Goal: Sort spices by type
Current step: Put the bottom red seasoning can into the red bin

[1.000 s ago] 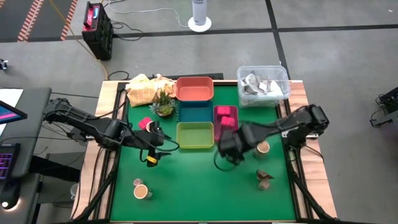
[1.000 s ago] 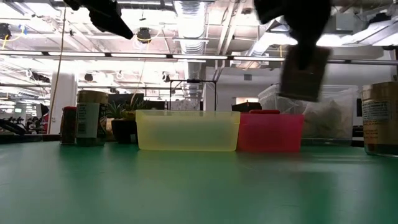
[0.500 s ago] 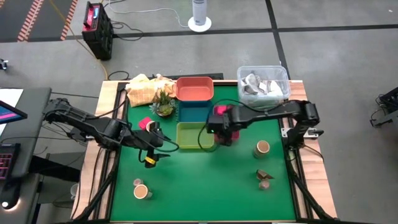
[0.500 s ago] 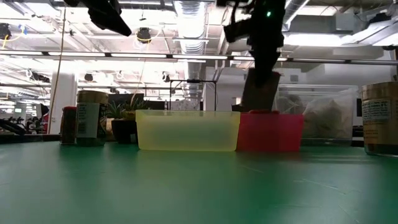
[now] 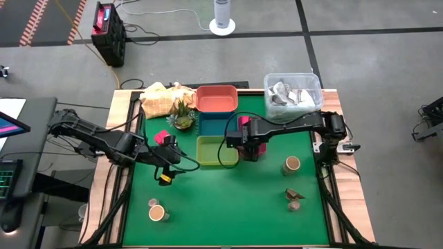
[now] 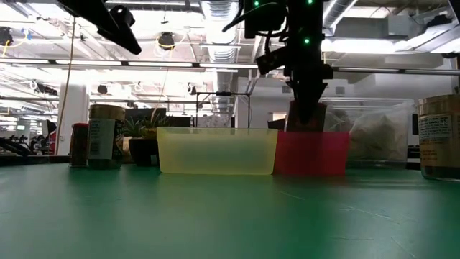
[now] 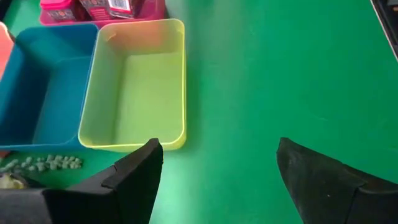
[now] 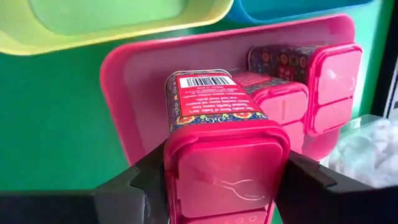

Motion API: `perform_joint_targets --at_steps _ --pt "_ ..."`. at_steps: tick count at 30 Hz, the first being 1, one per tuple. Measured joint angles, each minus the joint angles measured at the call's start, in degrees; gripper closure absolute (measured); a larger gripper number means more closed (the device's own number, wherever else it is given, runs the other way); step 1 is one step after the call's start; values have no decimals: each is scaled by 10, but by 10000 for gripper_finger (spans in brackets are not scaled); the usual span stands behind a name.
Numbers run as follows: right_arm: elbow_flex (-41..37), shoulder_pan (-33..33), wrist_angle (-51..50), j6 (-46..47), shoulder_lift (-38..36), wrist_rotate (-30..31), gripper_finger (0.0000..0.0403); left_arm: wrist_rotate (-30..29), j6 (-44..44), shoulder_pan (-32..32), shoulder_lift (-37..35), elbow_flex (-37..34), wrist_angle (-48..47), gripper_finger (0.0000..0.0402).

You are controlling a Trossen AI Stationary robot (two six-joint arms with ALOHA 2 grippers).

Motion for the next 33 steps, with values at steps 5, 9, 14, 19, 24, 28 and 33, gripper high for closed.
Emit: perform_joint_targets --at_steps 5,9,14,19,24,28,33 --pt "-1 0 12 2 0 0 159 26 1 0 0 0 -23 101" --pt "-1 -4 17 21 0 0 145 30 -13 0 0 0 -69 101" --pt "-1 -8 15 26 0 -6 126 37 -38 0 0 0 -93 101" --pt "-1 -7 15 26 0 -7 121 39 -49 0 0 0 -93 101" --pt "-1 -6 15 31 -1 -9 121 34 -51 0 0 14 -117 101" --pt "9 -6 -5 45 -1 -9 120 22 -59 14 0 46 -169 101" --pt "37 -3 -23 52 -8 -8 120 15 -56 57 0 59 -255 101"
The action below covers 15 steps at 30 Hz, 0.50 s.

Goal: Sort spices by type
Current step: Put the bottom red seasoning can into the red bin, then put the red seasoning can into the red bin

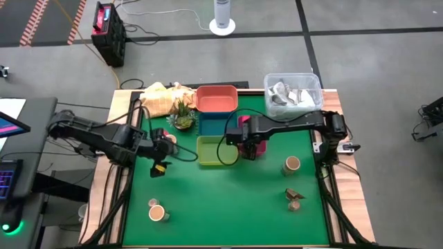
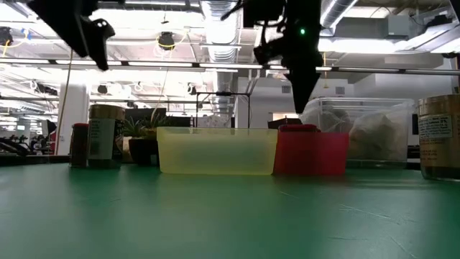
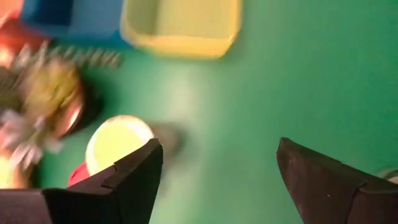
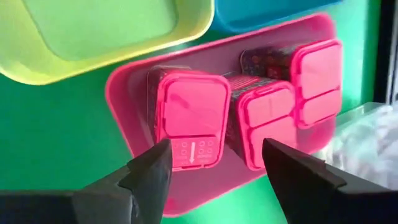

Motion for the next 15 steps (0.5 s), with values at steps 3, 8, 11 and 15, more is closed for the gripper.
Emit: perform_joint_targets --at_steps 3,8,11,15 --pt "13 7 3 3 -17 11 120 -7 -19 36 0 -4 -43 101" --pt "11 43 23 25 -86 72 120 -44 -74 71 -8 -13 -94 101" --pt "-9 72 74 44 -137 110 120 -61 -92 89 -22 -34 -100 101" --pt "-57 107 140 70 -187 126 120 -63 -91 117 -45 -77 -99 101"
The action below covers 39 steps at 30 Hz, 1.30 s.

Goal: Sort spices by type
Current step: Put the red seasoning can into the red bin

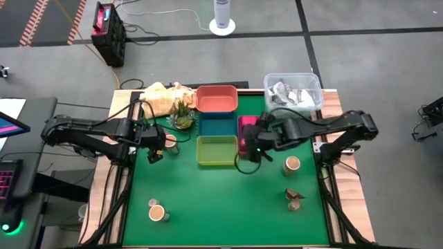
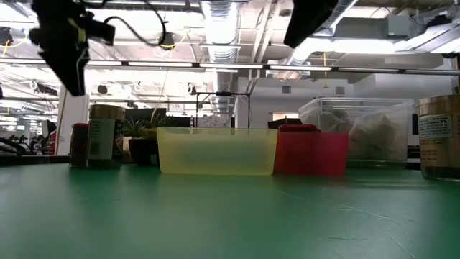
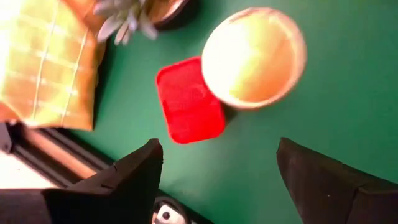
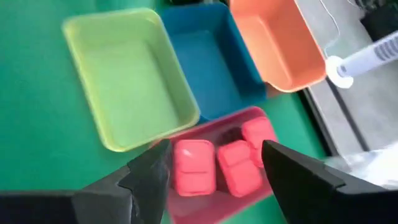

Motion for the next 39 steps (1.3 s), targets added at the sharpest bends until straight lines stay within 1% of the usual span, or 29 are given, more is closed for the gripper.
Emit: perform_joint_targets --at_steps 5,9,14,18,20,26,31,35,39 --pt "-68 46 108 19 -44 40 120 1 23 51 -23 -48 25 101" --pt "-91 77 170 15 -41 52 120 7 57 89 -23 -62 53 101" --pt "-90 106 200 35 -16 64 120 36 93 125 -21 -75 99 101" --pt "-90 135 209 30 9 112 120 46 120 155 -21 -96 116 101" --pt "-90 146 211 30 13 127 120 56 130 169 -21 -101 128 101" --pt "-90 156 241 30 15 130 120 87 147 201 -14 -101 151 101" --pt "-90 171 284 28 19 135 120 94 156 224 17 -101 156 101" --pt "-90 195 294 28 29 175 120 94 157 229 50 -101 161 101" --pt "-90 216 314 28 35 190 120 96 158 229 73 -101 161 101"
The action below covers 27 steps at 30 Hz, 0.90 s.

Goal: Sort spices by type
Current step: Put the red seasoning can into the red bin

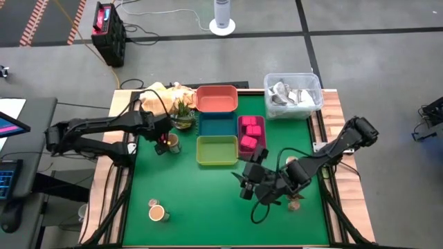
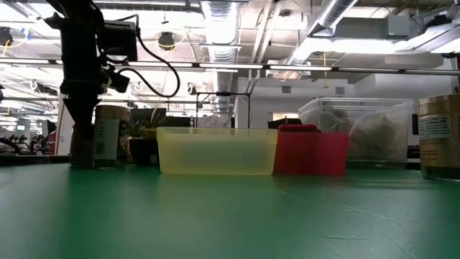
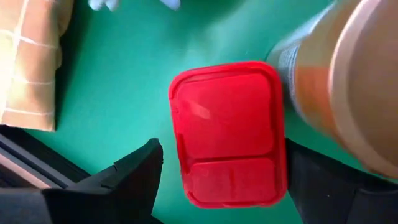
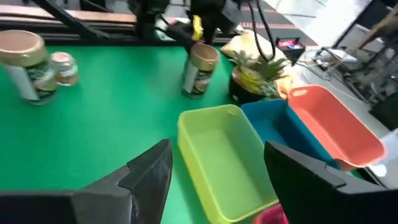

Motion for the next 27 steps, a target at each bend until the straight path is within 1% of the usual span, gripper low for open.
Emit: perform_joint_targets --at_steps 2,5,7,13,16,20,23,27 --pt "0 6 12 3 0 0 120 8 5 0 10 0 3 103" --pt "0 16 23 9 0 19 120 28 19 0 20 0 9 117" --pt "0 23 26 9 0 30 120 29 23 -4 25 0 13 133" --pt "0 31 32 19 0 32 120 22 25 -4 21 0 16 190" --pt "0 31 32 20 0 32 120 22 25 -4 21 5 3 191" --pt "0 31 31 28 0 32 120 21 25 -4 20 33 -60 191" --pt "-1 31 29 30 0 32 120 19 26 -4 10 61 -98 191" --pt "-27 36 32 49 -1 32 120 13 25 -9 -8 112 -151 191"
